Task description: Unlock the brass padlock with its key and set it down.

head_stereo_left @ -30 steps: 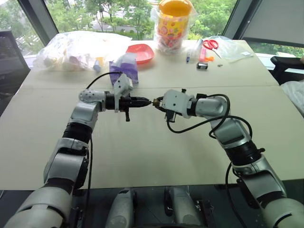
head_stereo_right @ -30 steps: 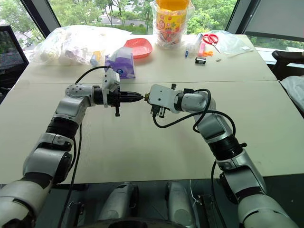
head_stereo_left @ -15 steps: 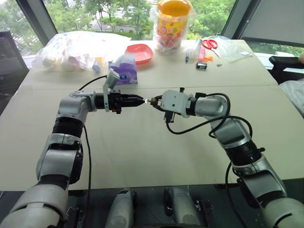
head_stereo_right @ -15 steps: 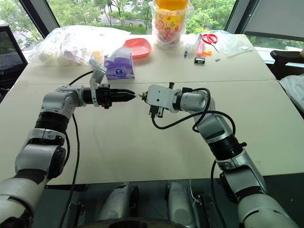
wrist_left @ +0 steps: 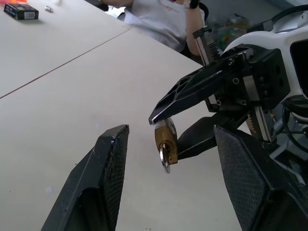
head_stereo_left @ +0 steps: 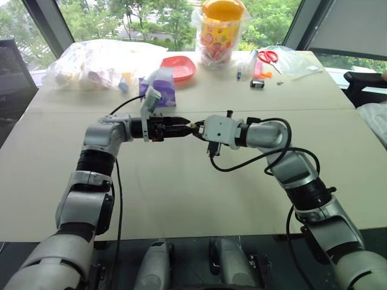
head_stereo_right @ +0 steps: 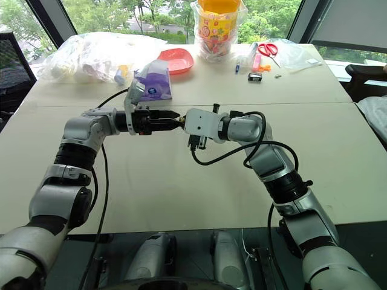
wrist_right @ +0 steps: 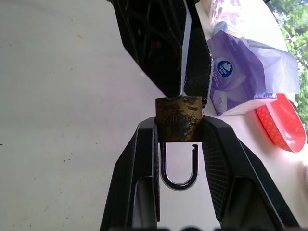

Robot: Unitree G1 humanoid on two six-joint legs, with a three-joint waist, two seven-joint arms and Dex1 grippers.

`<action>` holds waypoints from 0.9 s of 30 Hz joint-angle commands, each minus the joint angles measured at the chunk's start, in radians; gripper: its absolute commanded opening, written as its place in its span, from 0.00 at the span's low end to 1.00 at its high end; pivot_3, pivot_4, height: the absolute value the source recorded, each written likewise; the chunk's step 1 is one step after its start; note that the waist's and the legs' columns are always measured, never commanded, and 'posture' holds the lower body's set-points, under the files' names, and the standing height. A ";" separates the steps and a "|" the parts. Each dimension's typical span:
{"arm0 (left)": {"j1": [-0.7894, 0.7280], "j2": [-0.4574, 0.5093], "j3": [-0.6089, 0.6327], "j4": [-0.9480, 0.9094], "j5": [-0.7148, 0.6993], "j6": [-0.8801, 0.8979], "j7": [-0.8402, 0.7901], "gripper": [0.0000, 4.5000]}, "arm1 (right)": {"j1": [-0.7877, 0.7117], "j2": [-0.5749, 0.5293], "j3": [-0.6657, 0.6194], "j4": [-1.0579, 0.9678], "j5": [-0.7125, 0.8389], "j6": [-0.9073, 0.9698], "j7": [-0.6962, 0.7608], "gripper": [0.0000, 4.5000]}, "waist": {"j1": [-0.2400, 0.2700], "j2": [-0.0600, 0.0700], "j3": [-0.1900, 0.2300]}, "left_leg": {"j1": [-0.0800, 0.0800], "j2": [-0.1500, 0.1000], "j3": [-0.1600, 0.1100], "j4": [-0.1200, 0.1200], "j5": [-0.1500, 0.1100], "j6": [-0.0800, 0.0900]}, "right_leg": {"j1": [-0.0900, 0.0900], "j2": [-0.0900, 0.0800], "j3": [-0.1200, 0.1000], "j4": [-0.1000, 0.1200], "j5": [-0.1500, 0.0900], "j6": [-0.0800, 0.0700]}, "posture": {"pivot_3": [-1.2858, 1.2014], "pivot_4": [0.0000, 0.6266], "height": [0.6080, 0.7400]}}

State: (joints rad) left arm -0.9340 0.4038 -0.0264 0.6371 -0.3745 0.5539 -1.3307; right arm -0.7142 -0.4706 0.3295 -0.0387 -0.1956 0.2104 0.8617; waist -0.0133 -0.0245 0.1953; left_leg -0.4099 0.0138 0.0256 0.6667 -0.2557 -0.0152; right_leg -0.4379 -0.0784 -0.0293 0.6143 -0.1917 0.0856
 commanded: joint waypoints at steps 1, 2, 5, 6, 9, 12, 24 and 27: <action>-0.022 -0.016 -0.008 0.016 0.015 -0.041 0.002 0.45 | -0.032 0.005 -0.009 -0.052 -0.002 -0.006 -0.012 0.15 | 0.000 0.000 0.000 | 0.000 0.000 0.000 0.000 0.000 0.000 | 0.000 0.000 0.000 0.000 0.000 0.000 | 0.52 0.24 1.00; -0.028 -0.022 -0.007 0.029 0.019 -0.047 0.005 0.35 | -0.032 0.006 -0.009 -0.055 -0.003 -0.004 -0.012 0.15 | 0.000 0.000 0.000 | 0.000 0.000 0.000 0.000 0.000 0.000 | 0.000 0.000 0.000 0.000 0.000 0.000 | 0.52 0.24 1.00; -0.040 -0.038 -0.003 0.056 0.028 -0.063 0.007 0.06 | -0.032 0.008 -0.008 -0.065 -0.004 0.003 -0.013 0.15 | 0.001 0.000 0.000 | 0.000 0.000 0.000 0.000 0.000 0.000 | 0.000 0.000 0.000 0.000 0.000 0.000 | 0.52 0.24 1.00; -0.041 -0.040 -0.003 0.060 0.030 -0.067 0.005 0.01 | -0.032 0.008 -0.008 -0.066 -0.005 0.005 -0.013 0.15 | 0.001 0.000 0.000 | 0.000 0.000 0.000 0.000 0.000 0.000 | 0.000 0.000 0.000 0.000 0.000 0.000 | 0.52 0.24 1.00; -0.046 -0.044 -0.008 0.071 0.034 -0.073 -0.002 0.01 | -0.032 0.009 -0.010 -0.071 -0.006 0.010 -0.013 0.15 | 0.000 0.000 0.000 | 0.000 0.000 0.000 0.000 0.000 0.000 | 0.000 0.000 0.000 0.000 0.000 0.000 | 0.52 0.24 1.00; -0.050 -0.045 -0.001 0.081 0.032 -0.071 -0.002 0.01 | -0.031 0.009 -0.011 -0.073 -0.004 0.018 -0.013 0.15 | 0.000 0.000 0.000 | 0.000 0.000 0.000 0.000 0.000 0.000 | 0.000 0.000 0.000 0.000 0.000 0.000 | 0.52 0.24 1.00; -0.025 -0.009 0.058 0.040 -0.021 -0.009 -0.003 0.00 | 0.043 0.021 -0.193 -0.204 0.111 0.274 -0.087 0.99 | 0.002 0.000 0.000 | 0.000 0.000 0.000 0.000 0.000 0.000 | 0.000 0.000 0.000 0.000 0.000 0.000 | 0.52 0.24 1.00; -0.006 -0.002 0.058 -0.009 -0.037 0.026 -0.013 0.00 | 0.059 0.029 -0.216 -0.240 0.133 0.334 -0.115 0.99 | 0.002 0.000 0.000 | 0.000 0.000 0.000 0.000 0.000 0.000 | 0.000 0.000 0.000 0.000 0.000 0.000 | 0.52 0.24 1.00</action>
State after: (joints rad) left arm -0.9417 0.3934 0.0173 0.6815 -0.3834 0.5637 -1.3298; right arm -0.6573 -0.4489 0.1422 -0.2280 -0.0862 0.5196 0.7677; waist -0.0116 -0.0246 0.1953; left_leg -0.4100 0.0140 0.0252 0.6666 -0.2557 -0.0152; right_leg -0.4379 -0.0786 -0.0293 0.6143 -0.1916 0.0855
